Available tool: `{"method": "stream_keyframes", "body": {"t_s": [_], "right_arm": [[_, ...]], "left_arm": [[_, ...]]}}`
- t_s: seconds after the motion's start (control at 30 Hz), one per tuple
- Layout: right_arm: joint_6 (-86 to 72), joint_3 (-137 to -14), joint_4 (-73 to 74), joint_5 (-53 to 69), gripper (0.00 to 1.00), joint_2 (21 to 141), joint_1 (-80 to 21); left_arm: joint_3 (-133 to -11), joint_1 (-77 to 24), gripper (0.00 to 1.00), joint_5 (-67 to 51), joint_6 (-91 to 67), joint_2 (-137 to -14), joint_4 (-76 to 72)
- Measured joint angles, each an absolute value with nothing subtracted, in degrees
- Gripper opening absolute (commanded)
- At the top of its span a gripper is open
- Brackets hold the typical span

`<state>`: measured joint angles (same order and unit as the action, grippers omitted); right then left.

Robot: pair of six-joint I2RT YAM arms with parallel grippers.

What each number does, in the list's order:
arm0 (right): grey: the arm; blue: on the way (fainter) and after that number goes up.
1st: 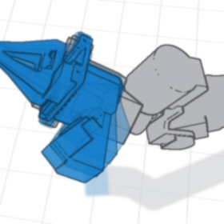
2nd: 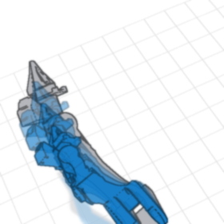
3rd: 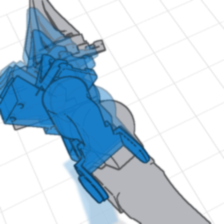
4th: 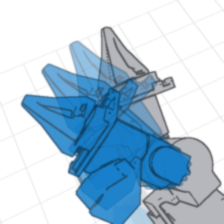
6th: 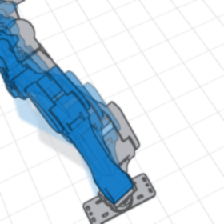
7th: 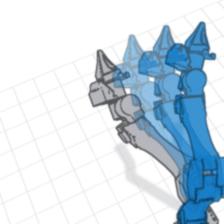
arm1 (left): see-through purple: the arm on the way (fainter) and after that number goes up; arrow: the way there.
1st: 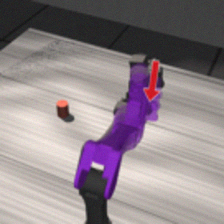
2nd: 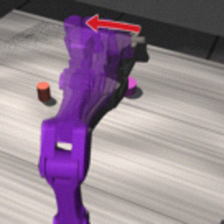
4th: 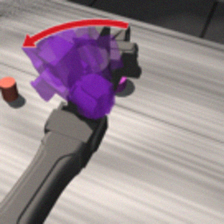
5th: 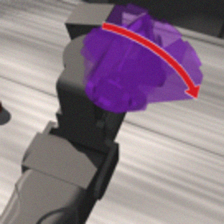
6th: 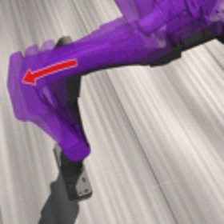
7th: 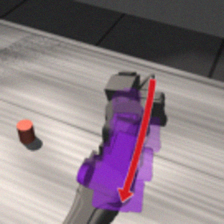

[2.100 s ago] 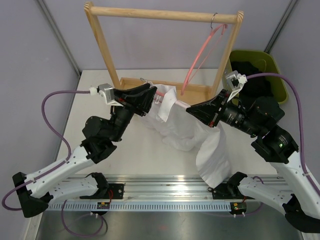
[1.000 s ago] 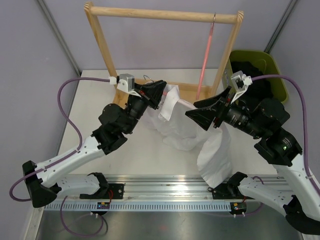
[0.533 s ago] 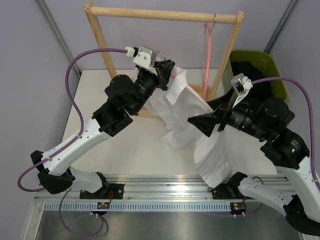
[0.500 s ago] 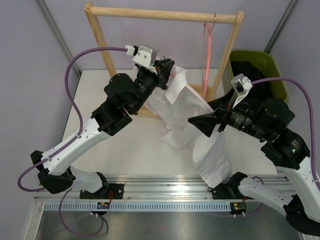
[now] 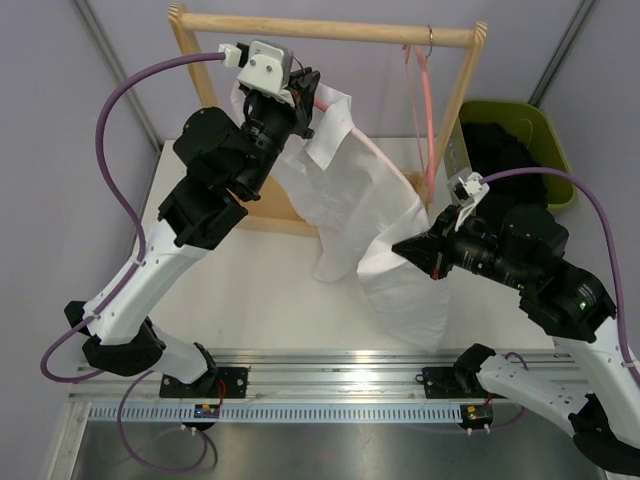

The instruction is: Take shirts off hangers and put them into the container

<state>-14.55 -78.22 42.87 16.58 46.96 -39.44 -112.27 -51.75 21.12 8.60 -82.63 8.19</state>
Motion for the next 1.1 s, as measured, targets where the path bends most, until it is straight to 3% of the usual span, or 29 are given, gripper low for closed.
{"method": "stream_keyframes", "body": {"t_s": [0.53, 0.93, 1.1], "right_arm": [[-15.9, -78.3, 48.4, 8.6, 0.00, 41.9, -39.5], [-21.7, -80.6, 56.5, -13.5, 0.00, 48.6, -40.1], [-24.1, -78.6, 56.0, -17.4, 0.00, 51.7, -40.6]], "left_arm": [[-115.7, -46.4, 0.00, 25.3, 16.8, -81.7, 10.9], [-111.9, -46.4, 0.00, 33.5, 18.8, -72.3, 5.3], [-108.2, -46.4, 0.00, 35.7, 15.9, -69.4, 4.5]]}}
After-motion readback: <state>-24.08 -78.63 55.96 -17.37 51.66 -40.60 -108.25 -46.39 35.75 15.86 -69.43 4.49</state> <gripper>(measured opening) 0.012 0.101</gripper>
